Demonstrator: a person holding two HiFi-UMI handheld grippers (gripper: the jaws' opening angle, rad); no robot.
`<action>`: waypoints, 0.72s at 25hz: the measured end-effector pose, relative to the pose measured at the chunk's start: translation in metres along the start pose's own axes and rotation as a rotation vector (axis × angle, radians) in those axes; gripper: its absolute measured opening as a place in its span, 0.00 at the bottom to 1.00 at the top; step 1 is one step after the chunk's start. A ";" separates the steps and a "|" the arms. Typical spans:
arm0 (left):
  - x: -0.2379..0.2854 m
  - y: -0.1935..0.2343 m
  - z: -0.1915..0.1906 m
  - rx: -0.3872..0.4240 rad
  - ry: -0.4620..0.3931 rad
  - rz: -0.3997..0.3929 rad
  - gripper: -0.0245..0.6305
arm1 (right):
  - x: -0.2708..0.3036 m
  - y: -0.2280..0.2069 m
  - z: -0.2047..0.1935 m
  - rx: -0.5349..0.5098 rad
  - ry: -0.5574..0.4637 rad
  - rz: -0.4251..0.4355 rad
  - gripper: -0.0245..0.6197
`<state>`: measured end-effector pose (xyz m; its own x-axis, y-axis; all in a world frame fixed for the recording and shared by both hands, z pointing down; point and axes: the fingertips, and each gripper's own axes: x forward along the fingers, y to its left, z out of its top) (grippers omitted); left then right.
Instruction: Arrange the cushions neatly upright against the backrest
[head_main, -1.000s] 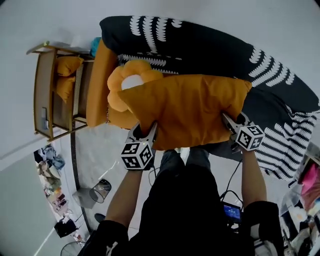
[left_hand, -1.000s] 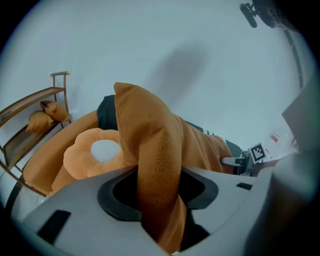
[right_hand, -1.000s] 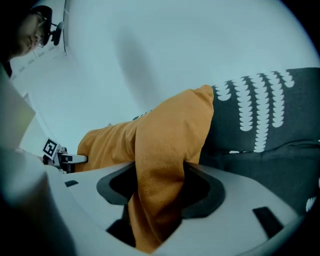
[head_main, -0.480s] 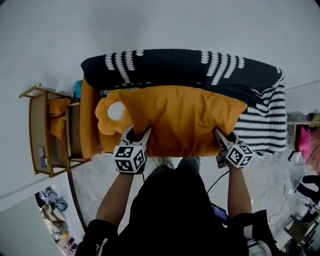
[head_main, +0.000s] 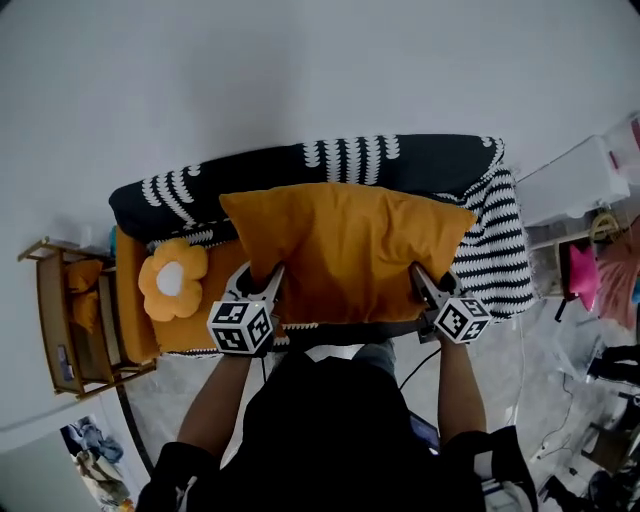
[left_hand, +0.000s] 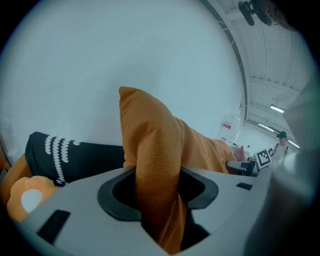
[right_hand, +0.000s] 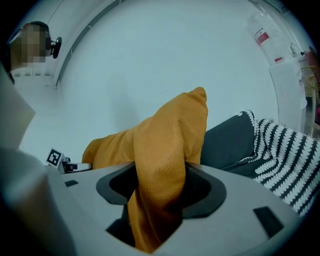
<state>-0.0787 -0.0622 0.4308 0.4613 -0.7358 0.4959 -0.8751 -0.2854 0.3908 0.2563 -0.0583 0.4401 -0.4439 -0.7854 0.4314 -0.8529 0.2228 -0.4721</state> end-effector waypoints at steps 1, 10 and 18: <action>0.013 -0.016 0.003 -0.001 0.001 0.012 0.36 | -0.003 -0.017 0.012 0.002 -0.001 0.006 0.47; 0.109 -0.134 0.012 -0.075 0.010 0.095 0.37 | -0.012 -0.156 0.101 -0.010 0.043 0.071 0.47; 0.164 -0.160 0.018 -0.087 0.001 0.078 0.38 | 0.002 -0.213 0.131 -0.032 0.054 0.064 0.49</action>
<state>0.1340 -0.1486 0.4355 0.3923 -0.7532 0.5281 -0.8926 -0.1730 0.4163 0.4731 -0.1827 0.4401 -0.5110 -0.7367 0.4429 -0.8304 0.2901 -0.4756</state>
